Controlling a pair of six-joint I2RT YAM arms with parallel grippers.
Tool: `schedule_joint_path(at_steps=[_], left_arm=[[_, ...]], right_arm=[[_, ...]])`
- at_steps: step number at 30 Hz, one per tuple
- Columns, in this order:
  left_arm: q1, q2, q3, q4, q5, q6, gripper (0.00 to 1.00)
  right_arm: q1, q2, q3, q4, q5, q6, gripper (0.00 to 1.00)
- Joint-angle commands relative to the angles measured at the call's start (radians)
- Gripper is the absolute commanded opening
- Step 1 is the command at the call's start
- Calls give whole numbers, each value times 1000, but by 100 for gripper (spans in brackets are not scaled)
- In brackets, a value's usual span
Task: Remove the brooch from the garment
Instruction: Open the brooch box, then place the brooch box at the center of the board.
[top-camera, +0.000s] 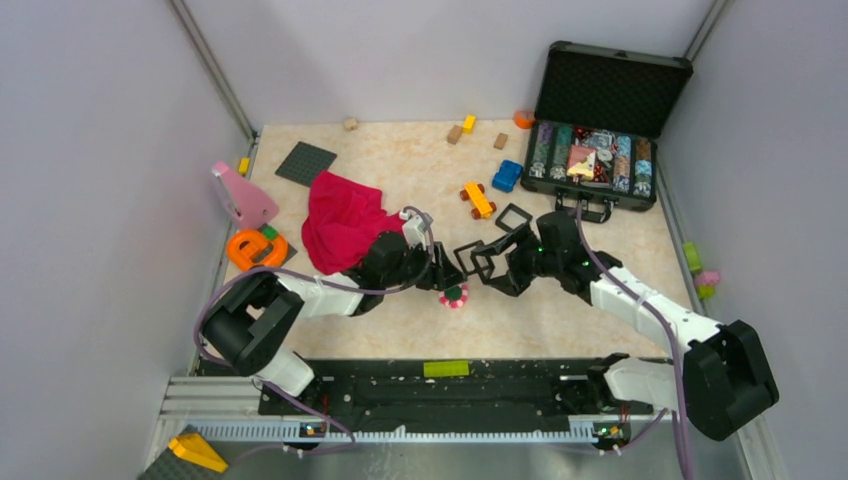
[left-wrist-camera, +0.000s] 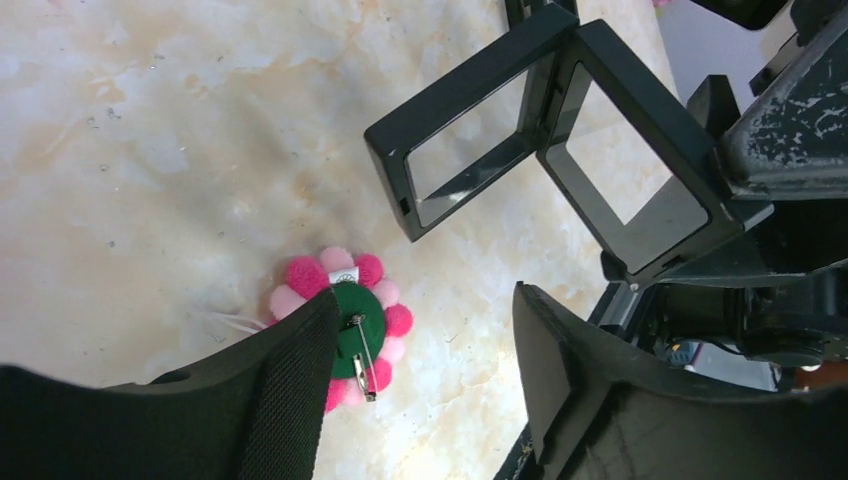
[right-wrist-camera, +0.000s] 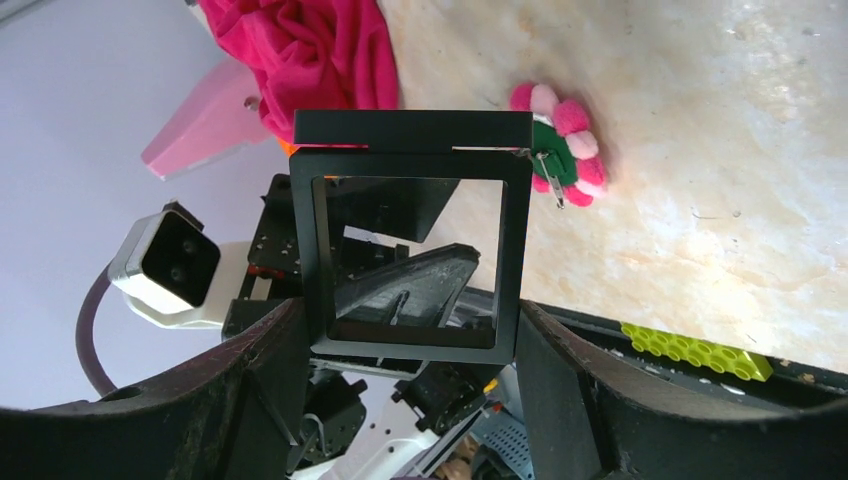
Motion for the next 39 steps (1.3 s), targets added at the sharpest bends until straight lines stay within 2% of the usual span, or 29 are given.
schedule_joint_path(at_steps=[1,5,7,11,15,18,23,27,29,32,33,34,36,39], left_arm=[[10,-50,-6,-5,-15,19,71],[11,-89,34,-158,-13,73,86],[10,-71,87,-321,-18,99,88],[3,-83,103,-455,-12,127,94],[-42,-81,178,-658,-137,205,98],[-49,-69,197,-652,-142,227,98],[-47,-34,252,-660,-129,261,98],[-48,1,283,-672,-120,270,98],[-47,2,284,-676,-122,272,98],[-47,-5,284,-687,-128,275,98],[-47,-6,284,-689,-128,275,98],[-47,-7,284,-689,-125,273,98],[-47,-5,284,-689,-117,271,98],[-47,2,285,-689,-101,275,98]], right_arm=[[-29,-43,2,-41,-5,11,48],[-51,-63,-22,-40,-17,31,49],[-53,-69,-29,-50,-18,43,49],[-64,-94,-65,-74,-32,95,49],[-71,-148,-116,-70,-50,215,49],[-70,-182,-132,-72,-57,271,49],[-70,-166,-170,-65,-152,332,49],[-70,-154,-207,-37,-187,373,57],[-74,-147,-219,-48,-199,381,52],[-75,-138,-238,-53,-215,397,53],[-76,-138,-242,-51,-213,403,57],[-75,-134,-246,-40,-216,408,67],[-78,-125,-249,-1,-226,420,95],[-92,-118,-223,-14,-216,394,99]])
